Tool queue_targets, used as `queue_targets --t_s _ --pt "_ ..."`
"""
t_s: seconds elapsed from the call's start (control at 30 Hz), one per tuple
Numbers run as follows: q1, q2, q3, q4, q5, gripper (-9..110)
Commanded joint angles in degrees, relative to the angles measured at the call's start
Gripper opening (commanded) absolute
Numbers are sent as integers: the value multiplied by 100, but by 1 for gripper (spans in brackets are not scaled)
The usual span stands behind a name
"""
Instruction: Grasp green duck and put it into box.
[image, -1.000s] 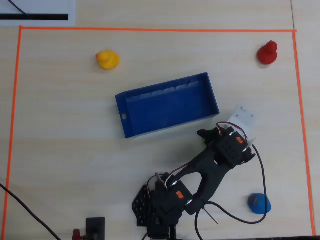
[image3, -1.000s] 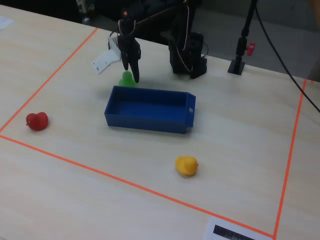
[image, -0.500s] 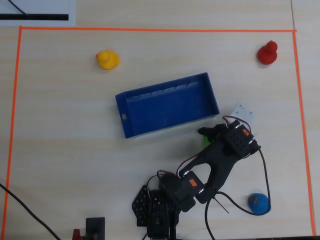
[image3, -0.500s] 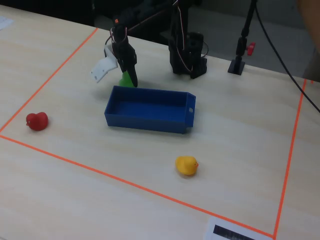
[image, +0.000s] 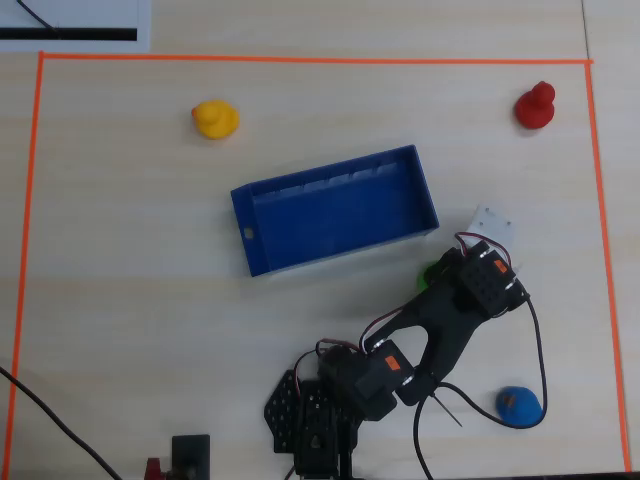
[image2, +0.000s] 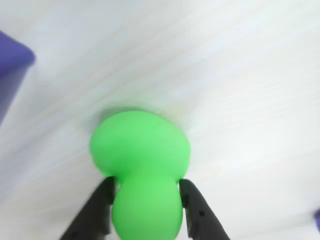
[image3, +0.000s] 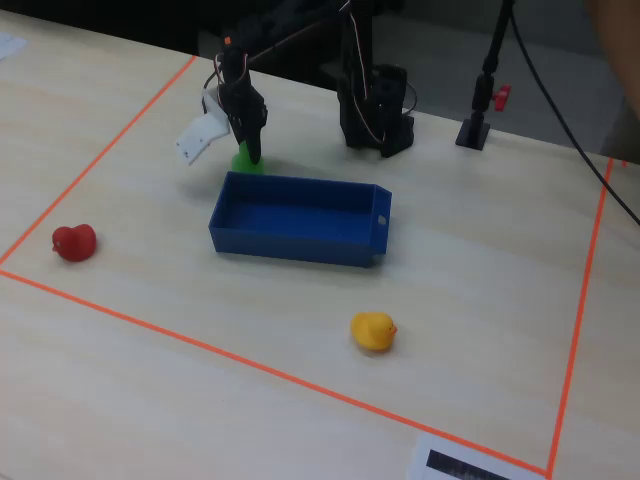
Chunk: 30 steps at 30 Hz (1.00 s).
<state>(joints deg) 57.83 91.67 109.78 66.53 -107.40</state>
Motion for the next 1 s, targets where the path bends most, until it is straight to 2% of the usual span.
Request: queue_targets --t_s 0.0,0.33,0.47,0.67,0.97 --pt "105 -9 -185 -167 -35 5" --pt "176 281 -589 -167 114 0" --pt "-211 686 -1283 -308 967 0" --pt "-1239 1099 -2619 369 1890 1" --pt "-2628 2355 -1160 457 2391 1"
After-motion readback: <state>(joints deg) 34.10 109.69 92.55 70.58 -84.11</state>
